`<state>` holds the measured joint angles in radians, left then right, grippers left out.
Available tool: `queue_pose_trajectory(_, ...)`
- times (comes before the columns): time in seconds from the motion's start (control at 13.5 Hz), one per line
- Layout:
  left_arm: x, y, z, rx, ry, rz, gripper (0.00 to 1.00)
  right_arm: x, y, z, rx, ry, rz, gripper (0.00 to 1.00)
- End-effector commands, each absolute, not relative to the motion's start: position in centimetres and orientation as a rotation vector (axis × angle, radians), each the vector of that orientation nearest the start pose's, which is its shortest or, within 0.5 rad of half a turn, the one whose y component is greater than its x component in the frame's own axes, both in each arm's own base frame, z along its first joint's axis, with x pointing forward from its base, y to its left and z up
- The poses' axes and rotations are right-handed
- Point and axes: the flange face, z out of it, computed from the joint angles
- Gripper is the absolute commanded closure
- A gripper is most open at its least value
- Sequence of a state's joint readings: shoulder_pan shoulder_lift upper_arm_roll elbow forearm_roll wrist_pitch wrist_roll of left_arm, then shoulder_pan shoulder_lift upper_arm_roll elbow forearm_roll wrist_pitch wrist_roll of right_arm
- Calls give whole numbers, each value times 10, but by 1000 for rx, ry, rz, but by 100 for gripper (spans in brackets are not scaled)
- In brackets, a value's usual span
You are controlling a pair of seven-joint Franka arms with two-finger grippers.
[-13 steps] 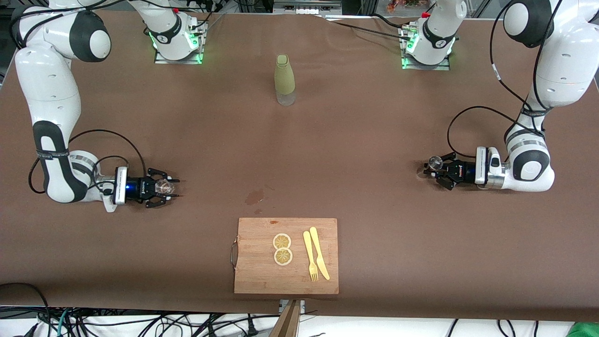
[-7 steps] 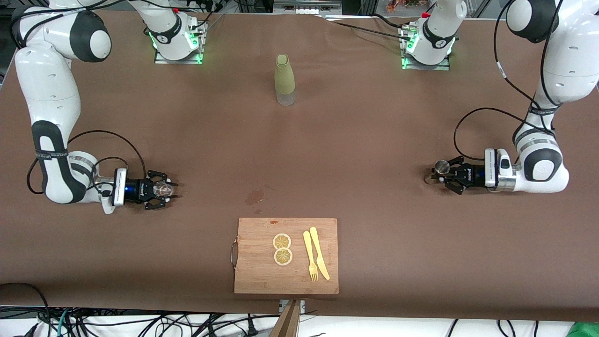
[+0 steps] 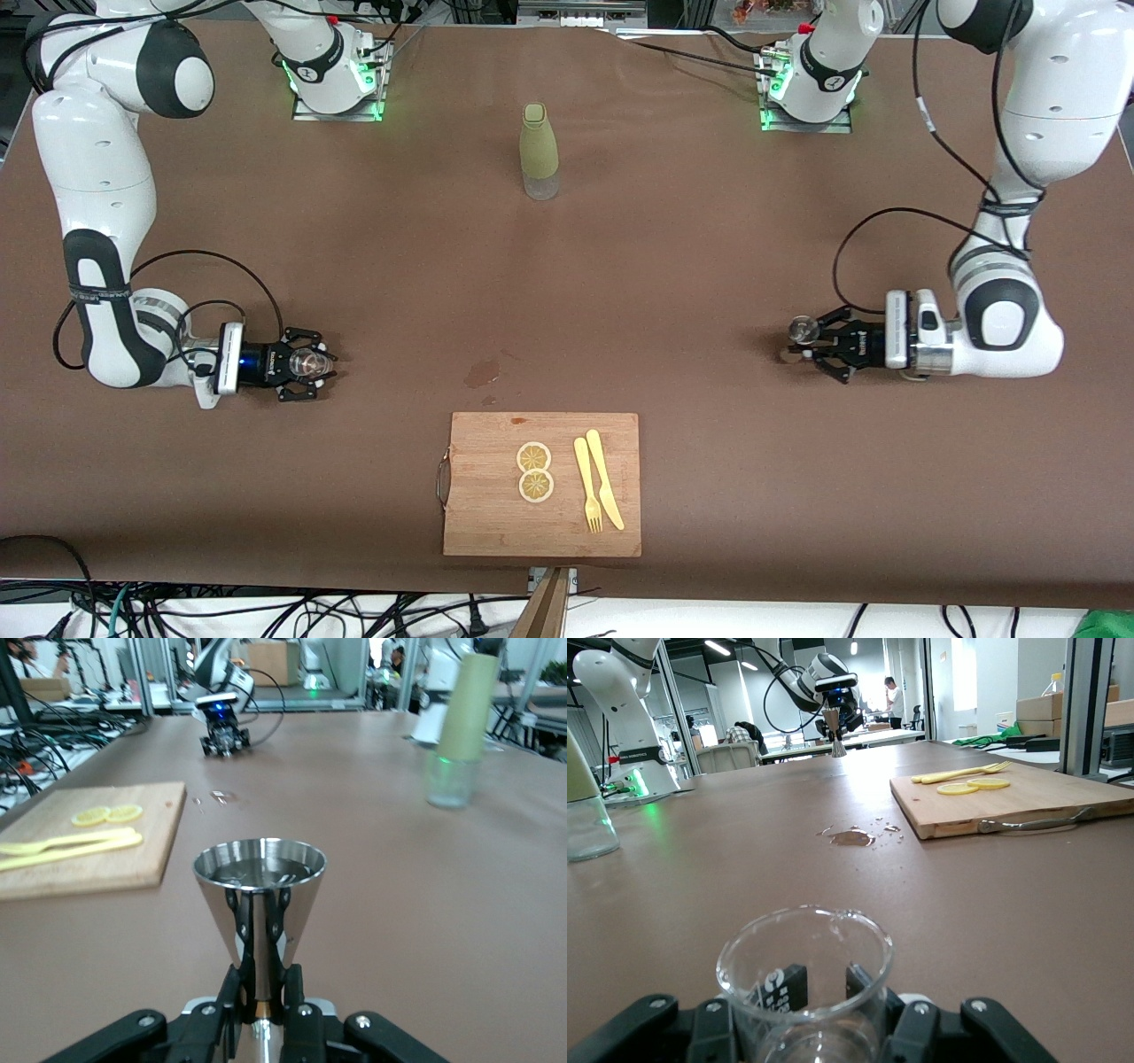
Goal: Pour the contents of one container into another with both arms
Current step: 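Grasp the glass beaker with the right gripper while the left gripper grasps the jigger, then lift the jigger with the left gripper toward the beaker held by the right gripper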
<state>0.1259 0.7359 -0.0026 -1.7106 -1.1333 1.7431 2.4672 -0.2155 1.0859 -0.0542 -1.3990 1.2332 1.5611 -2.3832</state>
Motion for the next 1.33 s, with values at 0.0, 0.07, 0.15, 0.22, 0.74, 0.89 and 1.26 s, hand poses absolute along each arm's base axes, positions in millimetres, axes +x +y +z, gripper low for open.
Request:
queue_pose_trajectory(0.0,631,-71,174,1449,-1518,934,100,665,-62,75,-1449,-1264,-955,70)
queue_pose_trajectory(0.07,632,-98,176,1479,-1477,898,100,671,-59,82,-1458,-1256,-941,70)
queue_pose_trajectory(0.15,632,-125,177,1498,-1451,886,100,678,-56,90,-1470,-1248,-928,70)
queue_pose_trajectory(0.22,630,-152,178,1499,-1468,876,100,687,-48,102,-1475,-1255,-906,70)
queue_pose_trajectory(0.74,611,-288,174,1527,-1408,905,100,729,-1,154,-1606,-1230,-725,70)
queue_pose_trajectory(0.89,611,-315,175,1552,-1415,935,100,731,12,159,-1609,-1220,-702,70)
queue_pose_trajectory(1.26,609,-394,166,1674,-1364,969,100,738,45,177,-1664,-1179,-633,70)
